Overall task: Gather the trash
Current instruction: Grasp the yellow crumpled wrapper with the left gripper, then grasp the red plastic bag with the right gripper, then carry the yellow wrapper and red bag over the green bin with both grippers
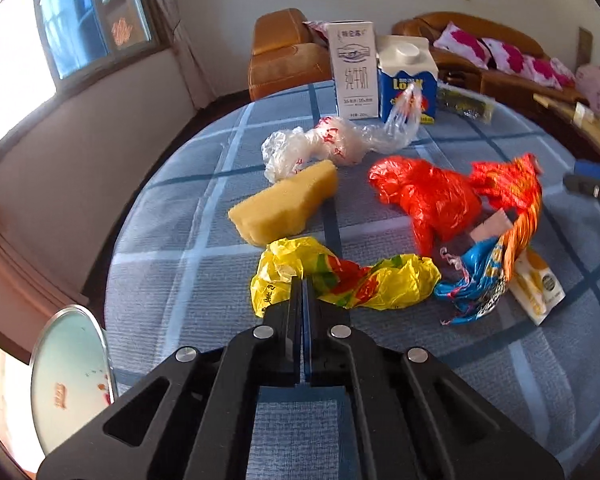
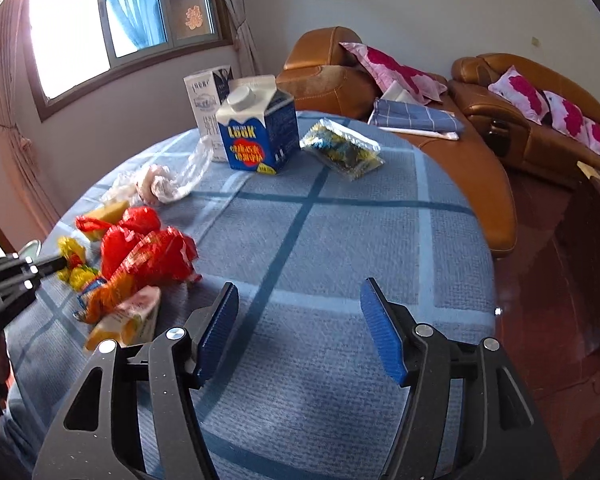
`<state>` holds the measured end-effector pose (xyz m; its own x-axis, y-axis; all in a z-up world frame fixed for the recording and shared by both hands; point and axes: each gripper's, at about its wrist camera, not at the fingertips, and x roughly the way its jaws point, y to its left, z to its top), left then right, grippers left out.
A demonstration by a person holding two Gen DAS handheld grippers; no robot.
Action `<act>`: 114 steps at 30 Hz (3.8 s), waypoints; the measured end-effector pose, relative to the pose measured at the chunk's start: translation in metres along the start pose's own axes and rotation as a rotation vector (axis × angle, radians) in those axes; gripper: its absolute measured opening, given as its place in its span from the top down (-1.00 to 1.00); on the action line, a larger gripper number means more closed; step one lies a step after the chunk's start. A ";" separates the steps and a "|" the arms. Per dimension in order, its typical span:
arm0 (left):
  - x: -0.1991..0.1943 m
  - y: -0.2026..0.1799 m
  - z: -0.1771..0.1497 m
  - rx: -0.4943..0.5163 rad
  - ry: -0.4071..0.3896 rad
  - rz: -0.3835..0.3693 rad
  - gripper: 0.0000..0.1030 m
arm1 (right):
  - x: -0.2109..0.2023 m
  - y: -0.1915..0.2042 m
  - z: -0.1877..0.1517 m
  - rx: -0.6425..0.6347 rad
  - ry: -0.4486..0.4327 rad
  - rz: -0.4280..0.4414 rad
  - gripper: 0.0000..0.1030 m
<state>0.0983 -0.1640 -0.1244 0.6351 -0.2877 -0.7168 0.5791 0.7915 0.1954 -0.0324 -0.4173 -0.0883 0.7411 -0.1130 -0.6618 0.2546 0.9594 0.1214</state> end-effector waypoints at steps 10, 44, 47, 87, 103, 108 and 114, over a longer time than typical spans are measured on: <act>-0.042 0.023 0.001 -0.062 -0.061 -0.005 1.00 | -0.008 0.022 0.025 -0.024 -0.050 0.026 -0.26; -0.056 0.084 -0.061 -0.144 0.011 0.087 1.00 | 0.049 0.062 0.007 -0.116 0.231 0.145 0.03; -0.061 0.087 -0.058 -0.152 0.000 0.085 1.00 | 0.050 0.061 0.007 -0.090 0.254 0.241 0.54; -0.136 0.171 -0.077 -0.285 -0.082 0.247 1.00 | 0.003 0.178 0.059 -0.314 0.059 0.292 0.73; -0.141 0.203 -0.093 -0.331 -0.045 0.355 1.00 | -0.010 0.219 0.084 -0.296 -0.074 0.421 0.73; -0.139 0.215 -0.104 -0.348 -0.019 0.389 1.00 | -0.002 0.248 0.091 -0.338 -0.083 0.436 0.73; -0.138 0.226 -0.115 -0.364 0.006 0.411 1.00 | 0.012 0.277 0.090 -0.386 -0.065 0.459 0.73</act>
<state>0.0831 0.1165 -0.0586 0.7683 0.0867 -0.6342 0.0688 0.9739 0.2164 0.1029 -0.1765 0.0041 0.7616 0.3312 -0.5570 -0.3351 0.9370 0.0989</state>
